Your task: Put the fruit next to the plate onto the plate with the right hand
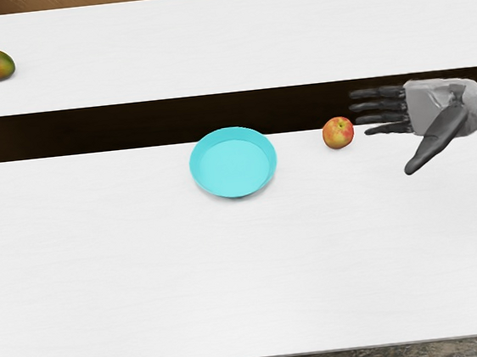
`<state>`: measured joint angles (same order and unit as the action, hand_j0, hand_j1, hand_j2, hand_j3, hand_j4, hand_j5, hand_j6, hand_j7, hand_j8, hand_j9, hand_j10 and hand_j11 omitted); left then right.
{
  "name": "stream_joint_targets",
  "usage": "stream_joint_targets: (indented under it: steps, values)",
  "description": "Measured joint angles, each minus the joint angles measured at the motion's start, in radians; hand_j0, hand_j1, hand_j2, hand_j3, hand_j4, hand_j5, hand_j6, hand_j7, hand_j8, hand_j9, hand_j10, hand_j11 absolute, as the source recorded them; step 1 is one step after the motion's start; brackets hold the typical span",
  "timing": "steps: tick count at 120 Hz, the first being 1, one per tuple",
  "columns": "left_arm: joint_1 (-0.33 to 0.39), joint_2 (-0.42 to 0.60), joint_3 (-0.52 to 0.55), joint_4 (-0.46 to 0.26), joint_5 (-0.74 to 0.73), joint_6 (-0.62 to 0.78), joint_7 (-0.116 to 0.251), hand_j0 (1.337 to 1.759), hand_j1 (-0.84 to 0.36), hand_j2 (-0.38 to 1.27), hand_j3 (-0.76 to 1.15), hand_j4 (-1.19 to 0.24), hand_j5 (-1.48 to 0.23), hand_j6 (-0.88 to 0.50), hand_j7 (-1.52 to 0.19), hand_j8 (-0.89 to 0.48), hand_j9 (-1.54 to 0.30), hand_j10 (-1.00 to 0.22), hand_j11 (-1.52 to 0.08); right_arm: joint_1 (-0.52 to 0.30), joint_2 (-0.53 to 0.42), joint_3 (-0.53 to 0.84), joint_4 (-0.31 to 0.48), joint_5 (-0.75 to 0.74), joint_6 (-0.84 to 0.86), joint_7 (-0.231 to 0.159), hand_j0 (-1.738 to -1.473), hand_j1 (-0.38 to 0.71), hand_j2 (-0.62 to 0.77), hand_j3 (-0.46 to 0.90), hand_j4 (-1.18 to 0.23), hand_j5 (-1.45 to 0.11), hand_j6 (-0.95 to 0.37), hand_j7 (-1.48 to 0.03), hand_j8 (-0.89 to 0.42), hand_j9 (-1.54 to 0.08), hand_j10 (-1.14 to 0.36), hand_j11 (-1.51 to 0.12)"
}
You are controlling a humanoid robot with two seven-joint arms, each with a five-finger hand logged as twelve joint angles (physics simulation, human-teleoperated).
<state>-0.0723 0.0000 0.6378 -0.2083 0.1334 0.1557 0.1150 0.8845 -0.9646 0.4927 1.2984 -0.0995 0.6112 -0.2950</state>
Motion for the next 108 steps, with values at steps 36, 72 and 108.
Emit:
stream_joint_targets:
  steps: [36,72,108]
  values:
    - [0.000,0.000,0.000,0.000,0.000,0.000,0.000,1.658,0.07,0.05,0.00,-0.23,-0.30,-0.23,-0.30,-0.23,-0.30,-0.23,-0.30,0.128,0.137,0.016,0.006,-0.275,-0.033,-0.110,-1.658,-0.30,-0.01,0.00,-0.04,-0.06,-0.04,-0.06,-0.04,-0.06,-0.04,-0.06]
    - [0.000,0.000,0.000,0.000,0.000,0.000,0.000,1.658,0.07,0.05,0.00,-0.23,-0.30,-0.23,-0.30,-0.23,-0.30,-0.23,-0.30,0.122,0.301,-0.066,0.038,-0.789,-0.578,-0.114,-1.658,-0.30,-0.01,0.00,-0.05,-0.06,-0.05,-0.06,-0.05,-0.06,-0.05,-0.06]
    - [0.000,0.000,0.000,0.000,0.000,0.000,0.000,1.658,0.07,0.05,0.00,-0.23,-0.30,-0.23,-0.30,-0.23,-0.30,-0.23,-0.30,0.101,0.418,-0.221,-0.034,-0.962,-0.855,-0.116,-1.658,-0.12,-0.04,0.00,-0.20,-0.25,-0.20,-0.25,-0.20,-0.25,-0.20,-0.25]
